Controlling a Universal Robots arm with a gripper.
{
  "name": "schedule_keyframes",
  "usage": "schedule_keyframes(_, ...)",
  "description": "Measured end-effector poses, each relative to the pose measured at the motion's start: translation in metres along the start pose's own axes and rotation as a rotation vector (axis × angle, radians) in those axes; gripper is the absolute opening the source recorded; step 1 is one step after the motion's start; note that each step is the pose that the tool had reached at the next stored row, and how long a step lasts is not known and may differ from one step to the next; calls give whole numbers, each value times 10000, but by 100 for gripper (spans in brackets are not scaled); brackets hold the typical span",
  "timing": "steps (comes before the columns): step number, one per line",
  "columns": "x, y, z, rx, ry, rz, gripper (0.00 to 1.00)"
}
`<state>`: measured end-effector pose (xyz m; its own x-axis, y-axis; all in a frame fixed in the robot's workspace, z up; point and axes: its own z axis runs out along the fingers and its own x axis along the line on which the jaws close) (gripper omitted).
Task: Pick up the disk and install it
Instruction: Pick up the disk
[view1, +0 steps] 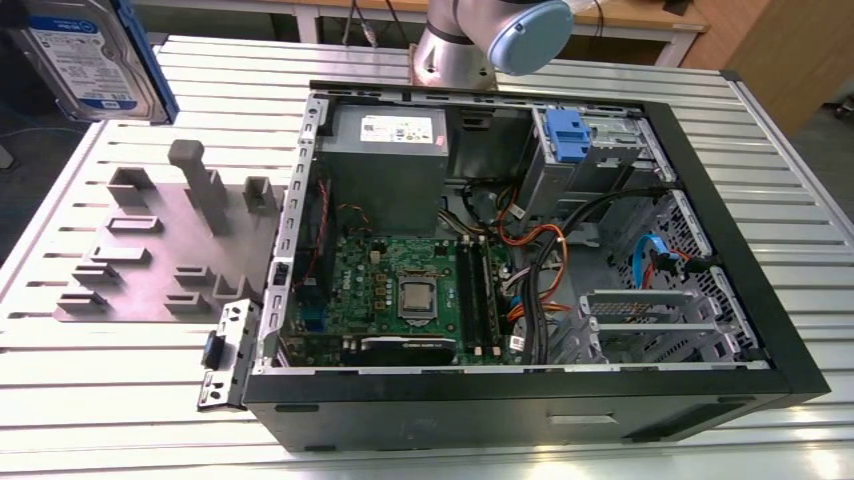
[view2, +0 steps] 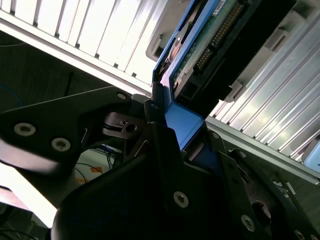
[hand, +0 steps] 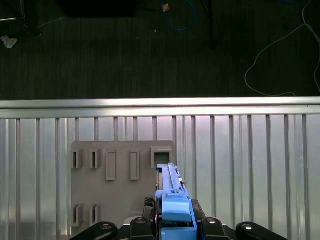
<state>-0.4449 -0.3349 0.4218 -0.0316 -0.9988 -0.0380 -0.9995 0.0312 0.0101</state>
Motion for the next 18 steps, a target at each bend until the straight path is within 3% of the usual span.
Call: schedule_keyframes(18,-2,1,-55,0,0,0,37)
